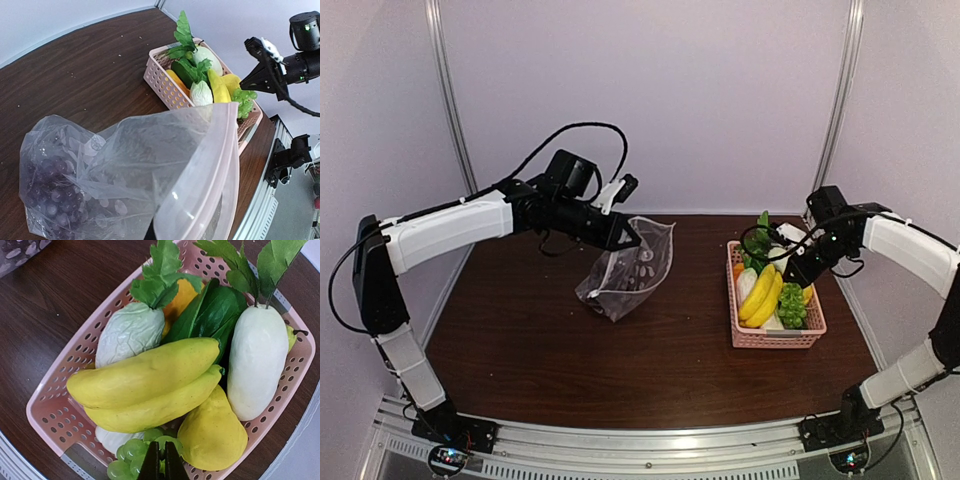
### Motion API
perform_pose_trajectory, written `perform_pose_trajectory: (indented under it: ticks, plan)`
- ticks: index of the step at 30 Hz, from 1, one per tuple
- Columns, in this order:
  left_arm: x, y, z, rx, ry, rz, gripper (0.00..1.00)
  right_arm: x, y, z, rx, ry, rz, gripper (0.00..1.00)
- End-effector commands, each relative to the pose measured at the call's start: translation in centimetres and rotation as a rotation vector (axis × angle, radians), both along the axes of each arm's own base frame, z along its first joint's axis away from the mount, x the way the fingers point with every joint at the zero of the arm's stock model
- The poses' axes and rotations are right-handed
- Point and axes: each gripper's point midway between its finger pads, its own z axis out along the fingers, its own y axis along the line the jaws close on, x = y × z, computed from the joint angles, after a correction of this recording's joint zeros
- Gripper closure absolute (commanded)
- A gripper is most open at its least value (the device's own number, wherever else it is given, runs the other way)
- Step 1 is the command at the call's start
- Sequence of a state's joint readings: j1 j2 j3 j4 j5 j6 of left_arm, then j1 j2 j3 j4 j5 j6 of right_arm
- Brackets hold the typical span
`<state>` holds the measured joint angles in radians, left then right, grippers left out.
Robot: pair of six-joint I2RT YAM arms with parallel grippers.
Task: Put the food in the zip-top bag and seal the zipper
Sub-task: Pick up the fake fruit from the bin.
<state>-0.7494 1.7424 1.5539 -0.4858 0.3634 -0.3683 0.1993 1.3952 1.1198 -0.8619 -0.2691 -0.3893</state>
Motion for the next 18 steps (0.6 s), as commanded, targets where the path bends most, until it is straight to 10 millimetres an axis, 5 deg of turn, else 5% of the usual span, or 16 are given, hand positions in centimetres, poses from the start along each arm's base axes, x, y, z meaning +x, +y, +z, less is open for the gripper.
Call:
perform_pose_trajectory:
  ticks: [1,8,18]
  plan:
    - [0.3,0.3,1.9,-0.058,-0.052,0.004,1.0,-0.6,1.1,3.7,0.084,-0.061,0.048,1.0]
    - [0.5,-0.4,1.5,-0.068,-0.027,-0.012,1.0,-1.1,2.1,7.2,0.143,-0.123,0.091,1.0]
    - [1.6,-1.8,2.2,-0.101,-0.002,-0.009,1.0,-0.4,5.9,16.2,0.347,-0.308,0.254,1.0]
